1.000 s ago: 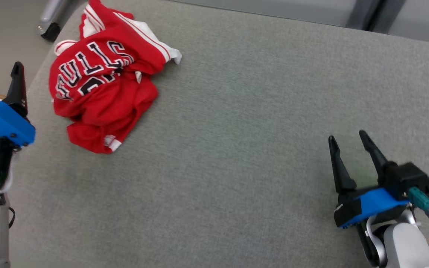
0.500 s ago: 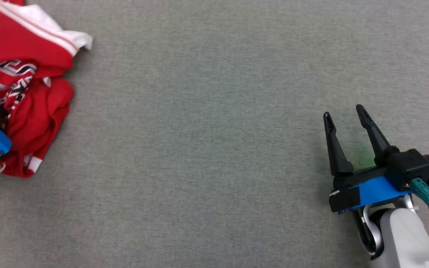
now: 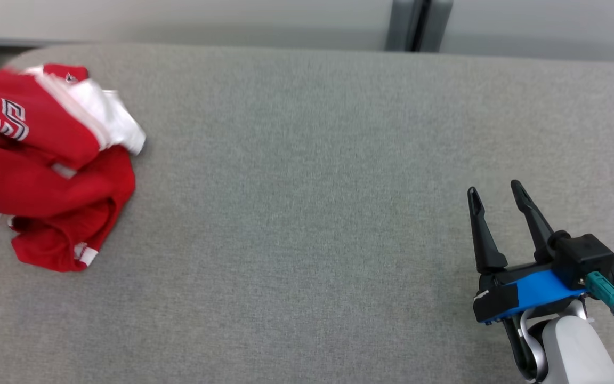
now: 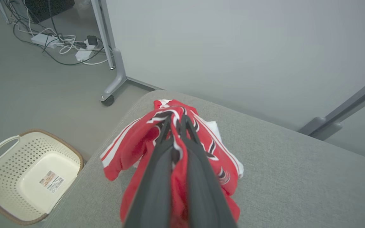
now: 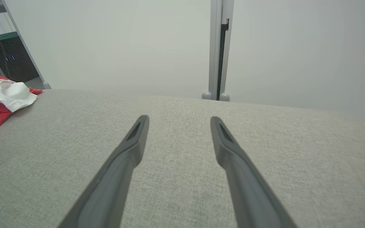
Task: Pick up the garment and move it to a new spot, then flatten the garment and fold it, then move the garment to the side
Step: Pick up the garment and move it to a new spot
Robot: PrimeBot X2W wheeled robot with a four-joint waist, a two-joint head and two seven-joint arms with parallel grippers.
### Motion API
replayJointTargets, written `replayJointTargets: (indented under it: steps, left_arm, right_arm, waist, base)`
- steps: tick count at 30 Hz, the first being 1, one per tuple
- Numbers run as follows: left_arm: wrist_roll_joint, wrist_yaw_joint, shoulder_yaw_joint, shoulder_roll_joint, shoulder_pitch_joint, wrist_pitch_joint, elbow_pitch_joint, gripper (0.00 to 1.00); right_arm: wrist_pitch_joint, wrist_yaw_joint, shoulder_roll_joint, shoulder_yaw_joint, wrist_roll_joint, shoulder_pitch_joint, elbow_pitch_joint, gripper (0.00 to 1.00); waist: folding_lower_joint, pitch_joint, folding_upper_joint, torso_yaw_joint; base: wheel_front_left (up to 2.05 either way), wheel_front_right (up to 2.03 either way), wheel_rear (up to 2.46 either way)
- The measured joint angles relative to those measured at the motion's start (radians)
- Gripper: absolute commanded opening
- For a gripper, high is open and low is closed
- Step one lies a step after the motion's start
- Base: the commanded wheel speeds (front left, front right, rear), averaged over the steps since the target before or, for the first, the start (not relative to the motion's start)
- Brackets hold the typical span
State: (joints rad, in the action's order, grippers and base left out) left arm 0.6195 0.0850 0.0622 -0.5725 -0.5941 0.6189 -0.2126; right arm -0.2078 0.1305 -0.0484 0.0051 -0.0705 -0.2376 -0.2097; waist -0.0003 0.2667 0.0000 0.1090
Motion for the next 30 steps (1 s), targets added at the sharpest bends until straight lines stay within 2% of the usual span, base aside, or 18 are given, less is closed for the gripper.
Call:
replayJointTargets:
  steps: [6,11,16,21,26,30]
  left_arm:
    - [0.007,-0.051,-0.044,-0.03,-0.131,0.053,0.126,0.0]
    - [0.032,-0.085,-0.104,-0.003,-0.259,0.092,0.214,0.0]
    - [0.076,-0.104,-0.167,0.063,-0.363,0.135,0.28,0.0]
    - [0.123,-0.112,-0.212,0.14,-0.385,0.149,0.325,0.0]
    - [0.156,-0.122,-0.262,0.205,-0.346,0.133,0.348,0.0]
    - [0.155,-0.139,-0.309,0.254,-0.257,0.08,0.322,0.0]
  right_arm:
    - [-0.011,0.0,0.0,0.003,-0.03,0.021,-0.037,1.0]
    - [-0.021,0.0,0.0,-0.006,-0.044,0.039,-0.049,1.0]
    - [-0.023,0.0,0.0,-0.005,-0.054,0.046,-0.055,1.0]
    - [-0.024,0.0,0.0,0.007,-0.066,0.052,-0.054,1.0]
    - [-0.024,0.0,0.0,0.02,-0.073,0.04,-0.049,1.0]
    - [-0.03,0.0,0.0,0.022,-0.086,0.03,-0.054,1.0]
  waist:
    - [0.0,-0.085,0.0,-0.008]
    - [0.0001,-0.129,0.0,-0.037]
    - [0.0002,-0.146,0.0,-0.086]
    - [0.0002,-0.135,0.0,-0.154]
    - [0.0003,-0.103,0.0,-0.23]
    - [0.0004,-0.072,0.0,-0.28]
  base:
    - [0.0,0.0,0.0]
    - [0.0,0.0,0.0]
    - [0.0,0.0,0.0]
    - [0.0,0.0,0.0]
    - [0.0,0.0,0.0]
    - [0.0,0.0,0.0]
